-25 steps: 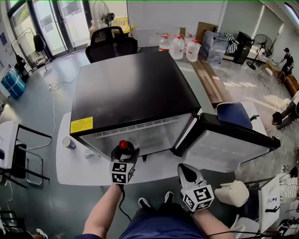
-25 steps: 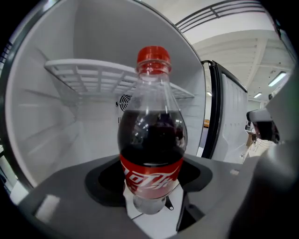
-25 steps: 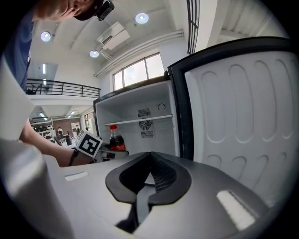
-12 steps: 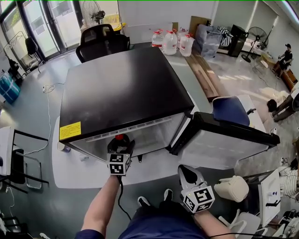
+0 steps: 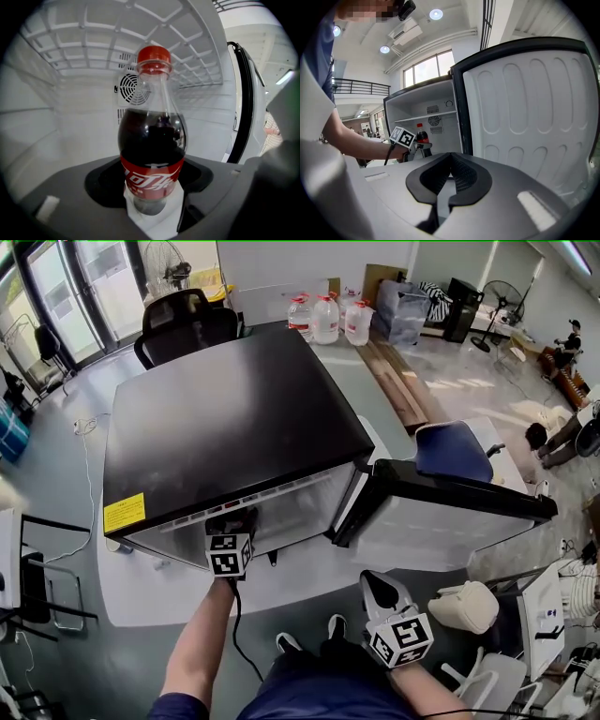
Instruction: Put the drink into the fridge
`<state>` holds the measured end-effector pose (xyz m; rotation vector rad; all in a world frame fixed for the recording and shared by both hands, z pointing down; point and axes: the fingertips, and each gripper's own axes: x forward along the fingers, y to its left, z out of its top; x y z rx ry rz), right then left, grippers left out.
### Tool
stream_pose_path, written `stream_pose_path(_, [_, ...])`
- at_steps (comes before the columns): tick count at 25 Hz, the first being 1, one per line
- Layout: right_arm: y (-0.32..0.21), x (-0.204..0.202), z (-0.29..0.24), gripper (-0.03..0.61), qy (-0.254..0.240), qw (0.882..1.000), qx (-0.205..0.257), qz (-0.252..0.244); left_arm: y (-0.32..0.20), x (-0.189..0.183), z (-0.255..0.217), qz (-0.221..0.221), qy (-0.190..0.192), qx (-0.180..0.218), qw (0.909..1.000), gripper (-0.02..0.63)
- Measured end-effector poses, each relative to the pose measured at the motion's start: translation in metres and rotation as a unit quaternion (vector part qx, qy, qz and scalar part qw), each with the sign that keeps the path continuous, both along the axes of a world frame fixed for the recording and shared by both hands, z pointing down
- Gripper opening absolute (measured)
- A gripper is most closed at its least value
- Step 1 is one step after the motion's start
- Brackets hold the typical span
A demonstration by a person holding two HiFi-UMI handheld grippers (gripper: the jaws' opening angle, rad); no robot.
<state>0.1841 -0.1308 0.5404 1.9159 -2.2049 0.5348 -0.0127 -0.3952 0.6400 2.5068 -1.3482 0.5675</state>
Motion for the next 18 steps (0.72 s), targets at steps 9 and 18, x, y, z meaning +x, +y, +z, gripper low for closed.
stream_pose_path(9, [0.001, 0.001, 0.003, 0.006, 0.0, 1.0, -0.008, 0.009, -0.02, 0.003, 0.004, -0.004, -0.006, -0.002, 1.0, 0.311])
stream_pose_path(18, [-0.002, -0.014, 0.008, 0.006, -0.001, 1.0, -0.016, -0.006, -0.025, 0.003, 0.009, -0.013, -0.007, 0.002, 0.9999, 0.311])
